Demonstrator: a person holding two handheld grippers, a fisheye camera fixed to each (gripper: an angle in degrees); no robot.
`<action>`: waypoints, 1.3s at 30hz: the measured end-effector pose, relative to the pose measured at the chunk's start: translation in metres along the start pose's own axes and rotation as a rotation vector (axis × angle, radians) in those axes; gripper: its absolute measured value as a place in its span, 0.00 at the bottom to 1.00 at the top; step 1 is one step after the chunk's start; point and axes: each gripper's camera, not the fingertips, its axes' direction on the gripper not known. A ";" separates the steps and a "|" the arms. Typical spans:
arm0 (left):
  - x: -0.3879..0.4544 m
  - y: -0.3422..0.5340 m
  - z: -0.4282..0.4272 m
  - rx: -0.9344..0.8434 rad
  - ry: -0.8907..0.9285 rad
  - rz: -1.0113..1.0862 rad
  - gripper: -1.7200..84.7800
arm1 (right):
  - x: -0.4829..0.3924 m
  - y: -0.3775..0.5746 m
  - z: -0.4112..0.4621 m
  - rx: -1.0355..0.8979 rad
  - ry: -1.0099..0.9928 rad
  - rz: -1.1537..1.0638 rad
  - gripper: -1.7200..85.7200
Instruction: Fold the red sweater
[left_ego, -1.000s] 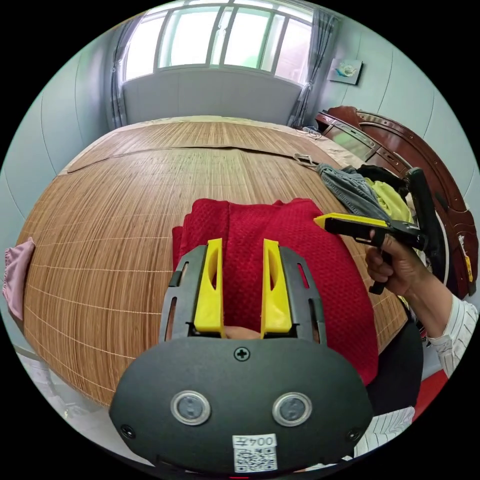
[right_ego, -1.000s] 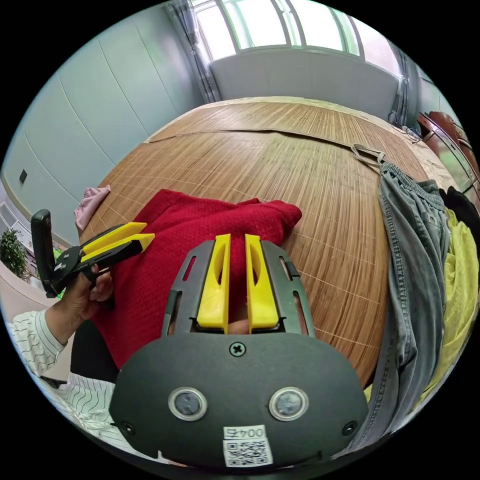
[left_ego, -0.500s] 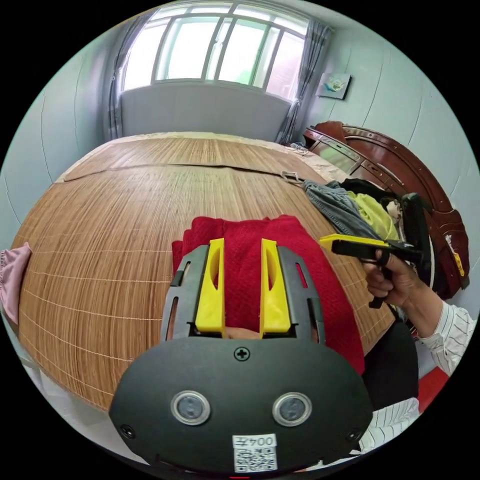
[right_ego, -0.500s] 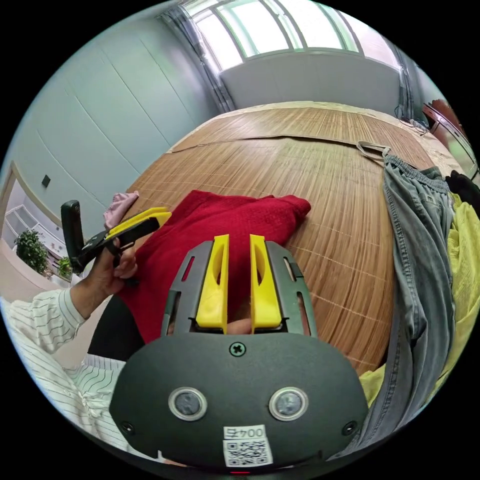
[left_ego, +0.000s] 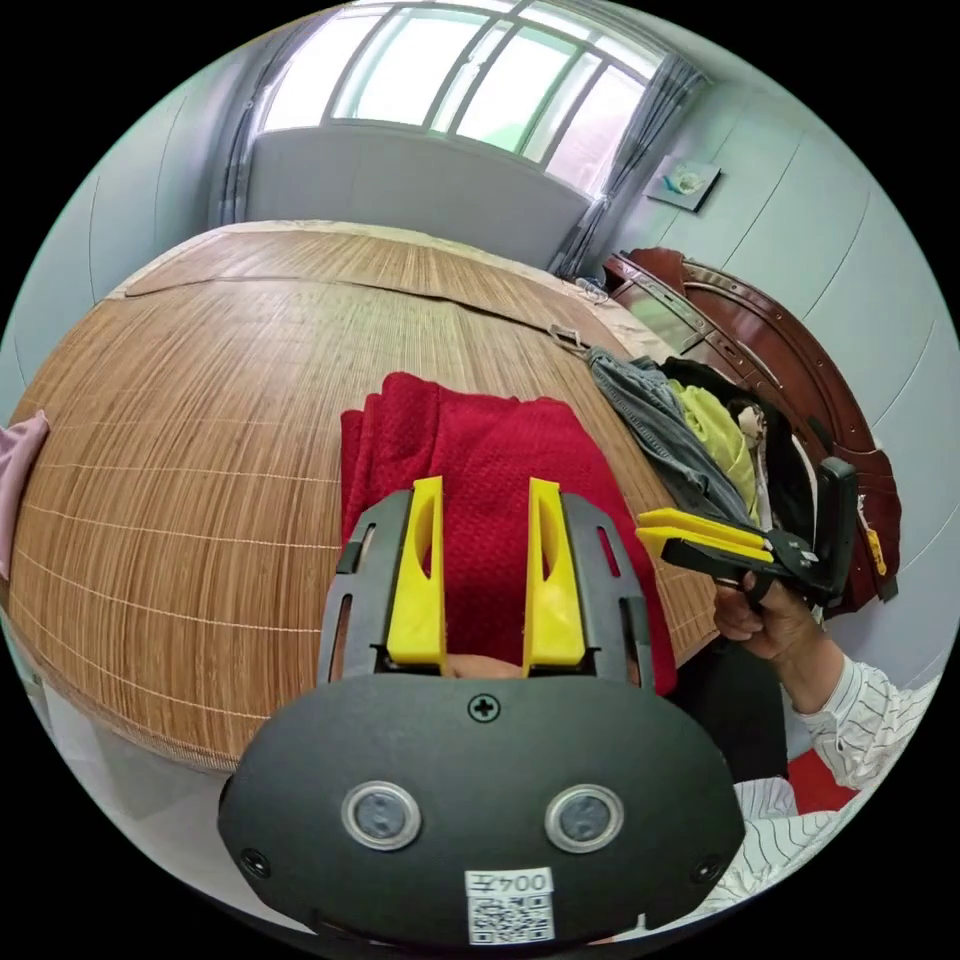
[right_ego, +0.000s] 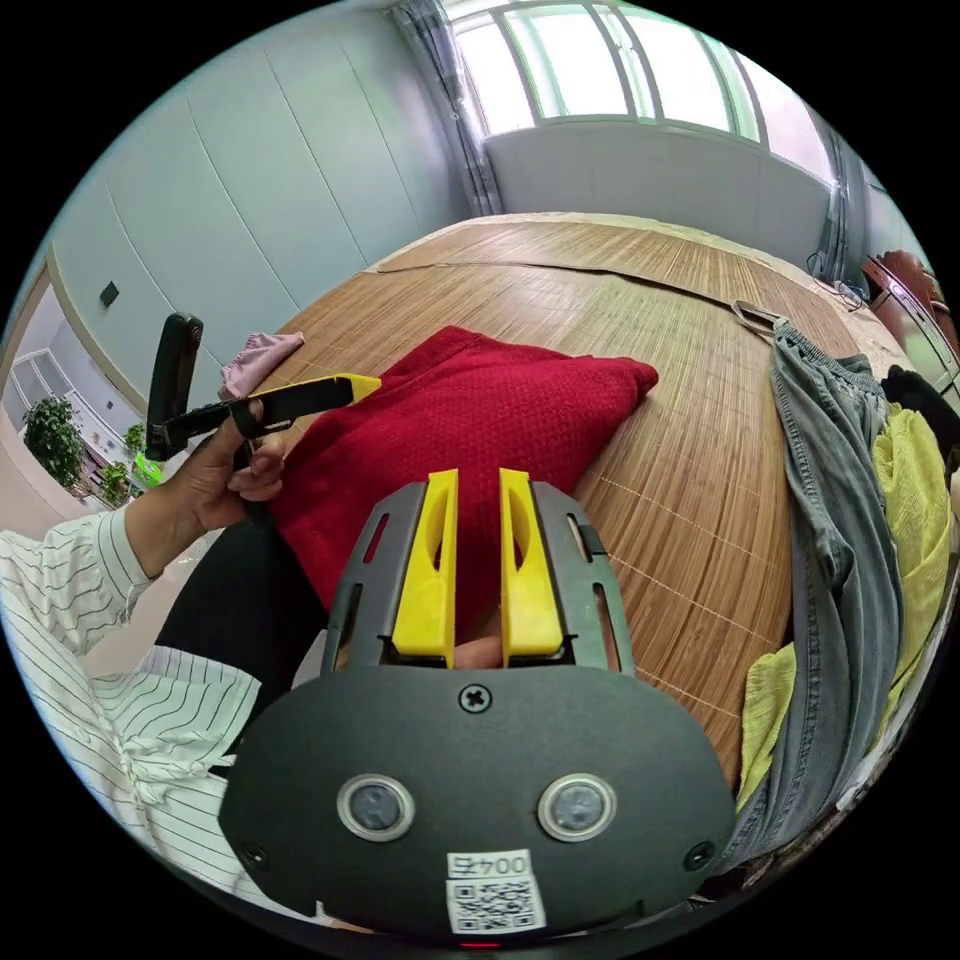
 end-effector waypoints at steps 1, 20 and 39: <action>-0.004 0.002 0.004 -0.034 -0.008 0.000 0.16 | -0.005 0.010 0.013 -0.047 0.025 -0.009 0.10; -0.142 0.114 -0.129 0.087 0.012 -0.474 0.15 | -0.195 0.040 0.059 -0.095 -0.044 -0.586 0.17; -0.164 0.158 -0.124 -0.023 0.185 -0.496 0.20 | -0.075 0.033 0.078 -0.167 -0.380 0.004 0.08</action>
